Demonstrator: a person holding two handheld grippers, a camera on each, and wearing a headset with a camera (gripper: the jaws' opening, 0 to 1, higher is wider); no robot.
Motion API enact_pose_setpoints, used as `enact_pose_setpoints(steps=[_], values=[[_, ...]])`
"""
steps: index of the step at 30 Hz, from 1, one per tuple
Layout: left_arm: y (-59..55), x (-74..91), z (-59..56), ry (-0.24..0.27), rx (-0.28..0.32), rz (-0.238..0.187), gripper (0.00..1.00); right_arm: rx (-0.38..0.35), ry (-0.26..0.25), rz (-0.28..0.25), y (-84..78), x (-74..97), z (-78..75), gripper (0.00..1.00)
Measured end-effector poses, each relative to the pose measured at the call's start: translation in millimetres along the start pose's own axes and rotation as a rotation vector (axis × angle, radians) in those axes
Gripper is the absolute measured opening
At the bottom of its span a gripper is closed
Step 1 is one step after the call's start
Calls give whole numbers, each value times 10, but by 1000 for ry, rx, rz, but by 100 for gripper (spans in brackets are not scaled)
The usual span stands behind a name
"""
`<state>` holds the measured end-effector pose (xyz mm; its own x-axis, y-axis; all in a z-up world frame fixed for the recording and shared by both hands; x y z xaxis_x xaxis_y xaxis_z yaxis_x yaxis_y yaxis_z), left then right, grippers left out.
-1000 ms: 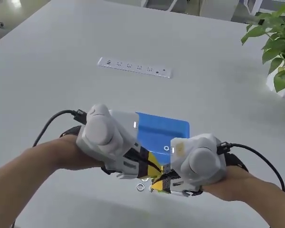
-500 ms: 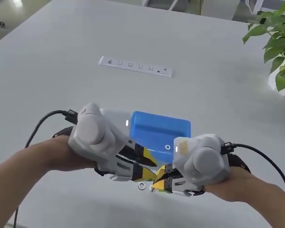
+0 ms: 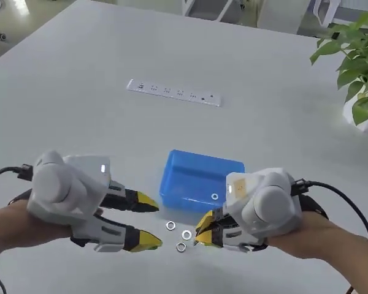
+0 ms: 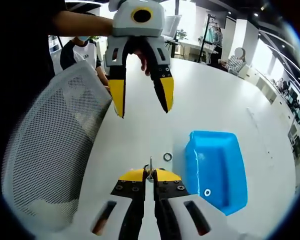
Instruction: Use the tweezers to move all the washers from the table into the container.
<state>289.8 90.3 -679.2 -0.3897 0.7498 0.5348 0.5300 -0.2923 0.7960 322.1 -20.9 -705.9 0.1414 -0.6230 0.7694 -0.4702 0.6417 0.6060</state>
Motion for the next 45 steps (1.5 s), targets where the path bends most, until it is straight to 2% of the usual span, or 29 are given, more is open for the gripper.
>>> enact_pose_setpoints(steps=[4,8,17,23,30,36,45], values=[[11,115,49,29,29,-41,48,17,-3,-2,81,89,-71,5],[8,186,76,51,40,-57,51,31,-14,-8,146,184,-154,5],[-20,270,97,97,68,-82,68,55,-55,-12,208,406,-431,5],[-39,305,88,114,62,-75,77,50,-100,-1,94,538,-685,5],[-58,330,110,128,67,-72,84,31,-132,26,-104,560,-875,6],[-39,334,138,137,74,-80,90,15,-145,45,-293,482,-963,6],[-32,362,181,149,81,-92,96,-38,-168,37,-502,330,-1065,6]])
Point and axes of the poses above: the centre of the closed fingertips' face, and the gripper's own axes: x roughly backward along the fingers, z roughly to its left, y roughly out of its top, the point moved 4 cm from there along x, roughly backward along the fingers, and after that the axes turned 15 degrees about x, right-handed, at the moved point
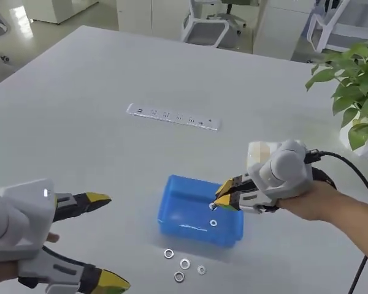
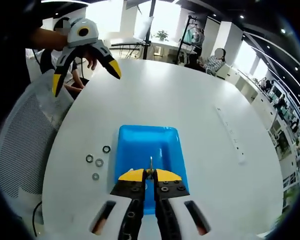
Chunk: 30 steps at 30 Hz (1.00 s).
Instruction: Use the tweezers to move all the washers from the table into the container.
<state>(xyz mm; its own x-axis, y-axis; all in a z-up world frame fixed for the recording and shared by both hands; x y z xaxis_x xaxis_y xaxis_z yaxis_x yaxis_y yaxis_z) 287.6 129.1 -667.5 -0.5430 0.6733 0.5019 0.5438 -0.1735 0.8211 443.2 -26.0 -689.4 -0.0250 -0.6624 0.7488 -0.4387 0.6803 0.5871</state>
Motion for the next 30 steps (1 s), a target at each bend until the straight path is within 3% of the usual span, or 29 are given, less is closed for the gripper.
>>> enact_pose_setpoints(steps=[16,30], values=[[-43,3,9,-1,15,-2,99,-15,32,42,-206,-295,151,6],[-100,12,-9,-1,12,5,97,24,42,50,-182,-307,177,8]])
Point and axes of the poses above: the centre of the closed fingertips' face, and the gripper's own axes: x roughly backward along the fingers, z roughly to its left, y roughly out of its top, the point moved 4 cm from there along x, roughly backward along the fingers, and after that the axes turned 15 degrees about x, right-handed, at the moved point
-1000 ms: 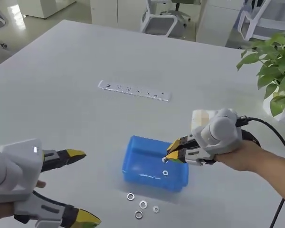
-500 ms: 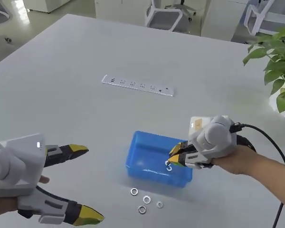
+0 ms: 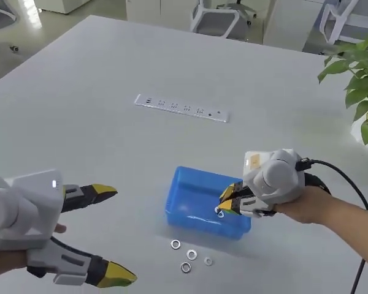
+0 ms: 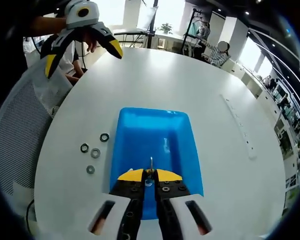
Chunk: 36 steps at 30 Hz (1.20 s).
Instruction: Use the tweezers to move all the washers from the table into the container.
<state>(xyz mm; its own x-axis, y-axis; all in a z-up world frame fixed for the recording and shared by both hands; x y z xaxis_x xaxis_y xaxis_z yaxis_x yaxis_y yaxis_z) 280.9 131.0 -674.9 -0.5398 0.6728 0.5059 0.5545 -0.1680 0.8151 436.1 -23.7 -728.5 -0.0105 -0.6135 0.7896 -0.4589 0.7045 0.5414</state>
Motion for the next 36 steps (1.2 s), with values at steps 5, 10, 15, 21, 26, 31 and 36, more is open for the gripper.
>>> enact_pose_setpoints(steps=[5,10,15,21,26,31,36], values=[[-14,-1,-5,-1,2,4,96,1,0,2,-6,5,1,8],[-28,-4,-11,-4,5,8,96,-2,-1,2,-9,7,6,8],[-27,-9,-15,-7,6,8,96,0,-2,2,-12,6,7,8],[-27,-15,-12,-9,7,10,96,2,-2,4,-19,9,13,8],[-21,-18,-13,-11,7,9,96,2,-4,5,-24,25,20,8],[-31,-25,-21,-14,9,13,96,2,-4,4,-22,45,28,8],[-29,-26,-19,-14,7,11,96,5,-1,10,-35,39,37,8]])
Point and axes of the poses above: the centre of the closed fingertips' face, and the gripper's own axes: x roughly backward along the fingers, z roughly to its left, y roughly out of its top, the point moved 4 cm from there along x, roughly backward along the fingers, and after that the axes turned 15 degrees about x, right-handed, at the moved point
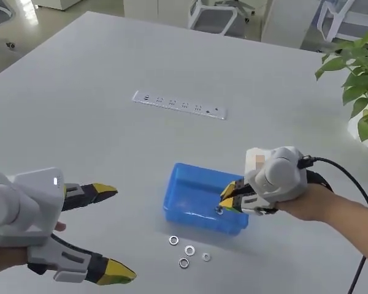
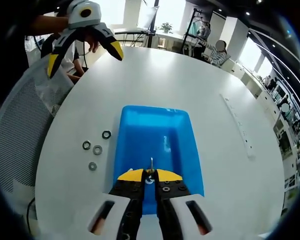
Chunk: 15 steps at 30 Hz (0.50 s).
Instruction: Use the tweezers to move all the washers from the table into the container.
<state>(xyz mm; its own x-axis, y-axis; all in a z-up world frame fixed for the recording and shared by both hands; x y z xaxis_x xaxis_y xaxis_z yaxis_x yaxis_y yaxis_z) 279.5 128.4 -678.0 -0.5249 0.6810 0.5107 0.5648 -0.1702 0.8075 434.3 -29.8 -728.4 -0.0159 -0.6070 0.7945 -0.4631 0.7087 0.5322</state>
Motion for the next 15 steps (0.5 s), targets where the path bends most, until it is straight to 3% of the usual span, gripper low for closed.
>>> enact_pose_setpoints(steps=[15], values=[[35,7,-5,-9,-4,-10,97,13,-17,-26,154,154,22,8]])
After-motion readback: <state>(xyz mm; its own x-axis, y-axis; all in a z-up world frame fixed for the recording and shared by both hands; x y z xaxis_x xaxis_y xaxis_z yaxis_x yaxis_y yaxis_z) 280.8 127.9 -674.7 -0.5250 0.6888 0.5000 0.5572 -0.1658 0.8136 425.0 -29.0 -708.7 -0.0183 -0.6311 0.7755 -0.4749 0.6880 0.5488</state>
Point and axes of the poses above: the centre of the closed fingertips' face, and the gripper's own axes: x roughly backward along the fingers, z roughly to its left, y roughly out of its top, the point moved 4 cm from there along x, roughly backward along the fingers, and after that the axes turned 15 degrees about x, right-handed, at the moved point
